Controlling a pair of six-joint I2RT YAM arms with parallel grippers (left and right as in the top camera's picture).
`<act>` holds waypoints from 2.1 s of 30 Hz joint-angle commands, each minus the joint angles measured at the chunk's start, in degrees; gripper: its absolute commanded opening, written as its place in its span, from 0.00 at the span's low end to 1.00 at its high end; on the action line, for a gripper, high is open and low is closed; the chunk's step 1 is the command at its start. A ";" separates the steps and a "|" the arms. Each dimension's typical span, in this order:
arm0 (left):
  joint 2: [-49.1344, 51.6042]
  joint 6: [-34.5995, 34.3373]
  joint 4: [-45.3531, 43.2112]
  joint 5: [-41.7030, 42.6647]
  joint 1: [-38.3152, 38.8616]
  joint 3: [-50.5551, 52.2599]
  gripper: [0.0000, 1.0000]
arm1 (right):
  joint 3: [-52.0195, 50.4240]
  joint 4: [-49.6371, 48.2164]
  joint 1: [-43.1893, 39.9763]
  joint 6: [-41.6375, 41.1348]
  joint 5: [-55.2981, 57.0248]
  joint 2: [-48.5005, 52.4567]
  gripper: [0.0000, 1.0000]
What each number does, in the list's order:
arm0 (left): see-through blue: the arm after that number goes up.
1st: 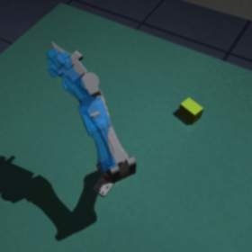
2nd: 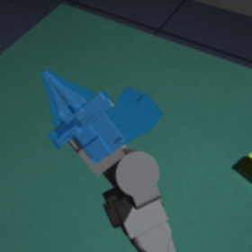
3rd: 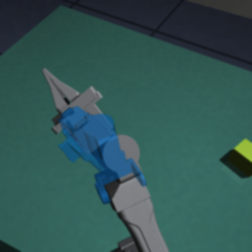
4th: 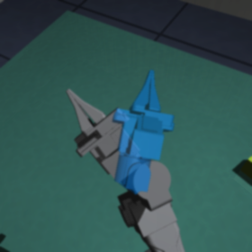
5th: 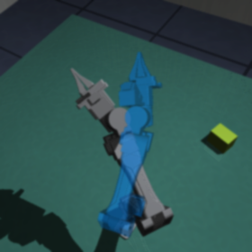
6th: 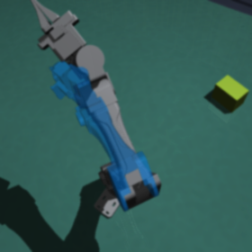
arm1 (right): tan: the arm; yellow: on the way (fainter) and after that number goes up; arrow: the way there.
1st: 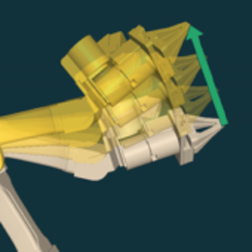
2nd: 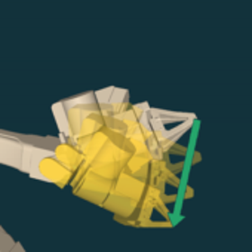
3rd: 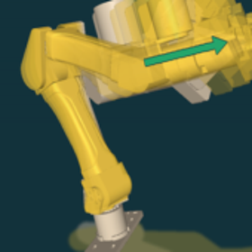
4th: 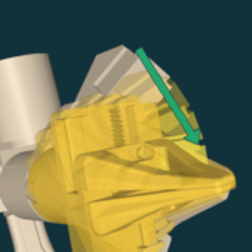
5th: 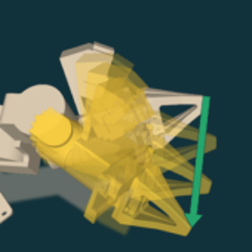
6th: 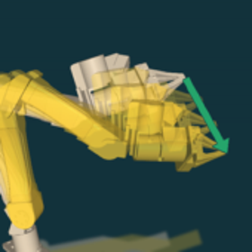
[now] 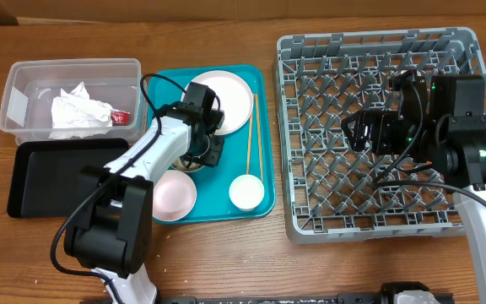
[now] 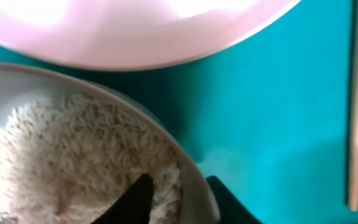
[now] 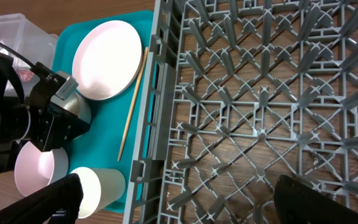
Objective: Sort waste into correct bins and load items into the dishwasher
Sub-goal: 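Move the left gripper to the rice bowl and grasp its rim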
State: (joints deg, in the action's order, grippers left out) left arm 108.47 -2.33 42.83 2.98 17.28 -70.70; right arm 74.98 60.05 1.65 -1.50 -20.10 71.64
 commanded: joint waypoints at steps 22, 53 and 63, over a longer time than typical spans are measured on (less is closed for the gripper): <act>0.22 -5.70 6.32 -10.01 5.16 -4.72 0.21 | 1.55 0.55 0.37 -0.17 0.07 -0.13 1.00; 0.92 -11.67 2.75 -10.69 5.16 -1.03 0.04 | 1.55 1.31 0.37 -0.17 0.07 -0.13 1.00; 0.48 -13.35 10.10 -6.27 5.14 -8.07 0.04 | 1.55 1.40 0.37 -0.17 0.07 -0.13 1.00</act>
State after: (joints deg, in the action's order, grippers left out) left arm 108.49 -13.61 50.59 -7.16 22.15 -74.76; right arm 74.98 61.56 1.65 -1.52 -20.10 71.64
